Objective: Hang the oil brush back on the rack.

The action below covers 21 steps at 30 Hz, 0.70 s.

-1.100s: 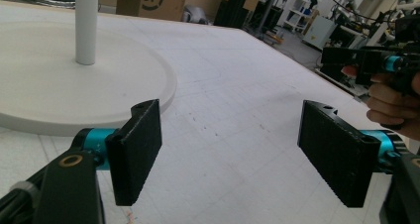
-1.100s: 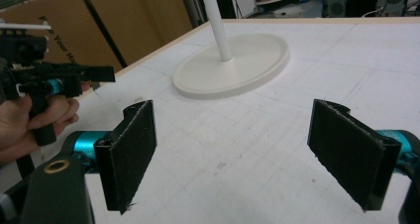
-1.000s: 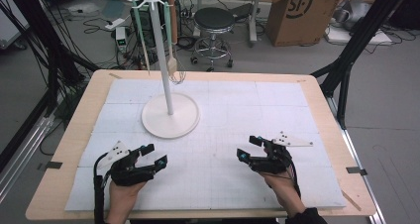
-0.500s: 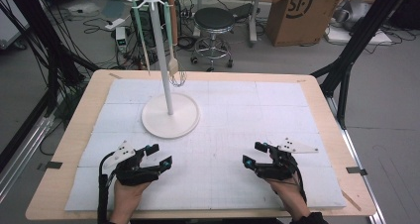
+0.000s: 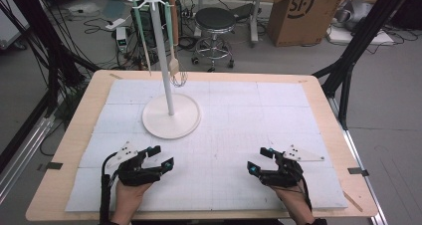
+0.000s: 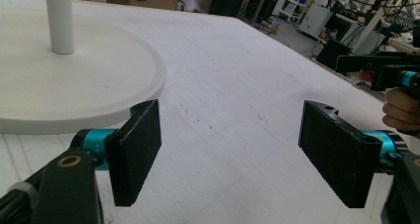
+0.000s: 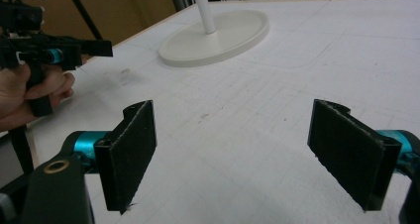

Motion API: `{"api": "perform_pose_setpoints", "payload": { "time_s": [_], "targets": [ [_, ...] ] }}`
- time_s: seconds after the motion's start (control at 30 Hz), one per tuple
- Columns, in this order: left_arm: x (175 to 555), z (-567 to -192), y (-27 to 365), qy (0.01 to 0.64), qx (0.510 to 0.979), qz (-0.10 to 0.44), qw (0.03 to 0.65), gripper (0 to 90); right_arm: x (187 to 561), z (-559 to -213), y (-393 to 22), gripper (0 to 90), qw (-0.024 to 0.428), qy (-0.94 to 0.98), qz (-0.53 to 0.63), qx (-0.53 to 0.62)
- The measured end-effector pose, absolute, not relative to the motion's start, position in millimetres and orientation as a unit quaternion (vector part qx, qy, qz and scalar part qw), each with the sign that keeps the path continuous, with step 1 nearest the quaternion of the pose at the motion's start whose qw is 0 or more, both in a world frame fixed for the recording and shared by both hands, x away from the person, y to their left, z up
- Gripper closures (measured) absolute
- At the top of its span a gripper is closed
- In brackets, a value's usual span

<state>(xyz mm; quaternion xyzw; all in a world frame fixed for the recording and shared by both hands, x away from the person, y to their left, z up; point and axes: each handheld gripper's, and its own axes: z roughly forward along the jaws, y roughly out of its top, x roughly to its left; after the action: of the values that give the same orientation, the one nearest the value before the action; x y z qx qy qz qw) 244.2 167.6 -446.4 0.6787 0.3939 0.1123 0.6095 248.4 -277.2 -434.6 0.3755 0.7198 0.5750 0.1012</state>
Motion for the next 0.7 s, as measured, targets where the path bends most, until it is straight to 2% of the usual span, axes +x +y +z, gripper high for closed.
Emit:
{"api": "perform_pose_setpoints", "payload": {
  "time_s": [0.7],
  "targets": [
    [239.8, -447.6, 165.5, 0.393, 0.682, 0.106, 0.608, 23.1, 249.3, -434.5, -278.6, 18.3, 0.103, 0.710, 0.582, 0.383]
  ]
}}
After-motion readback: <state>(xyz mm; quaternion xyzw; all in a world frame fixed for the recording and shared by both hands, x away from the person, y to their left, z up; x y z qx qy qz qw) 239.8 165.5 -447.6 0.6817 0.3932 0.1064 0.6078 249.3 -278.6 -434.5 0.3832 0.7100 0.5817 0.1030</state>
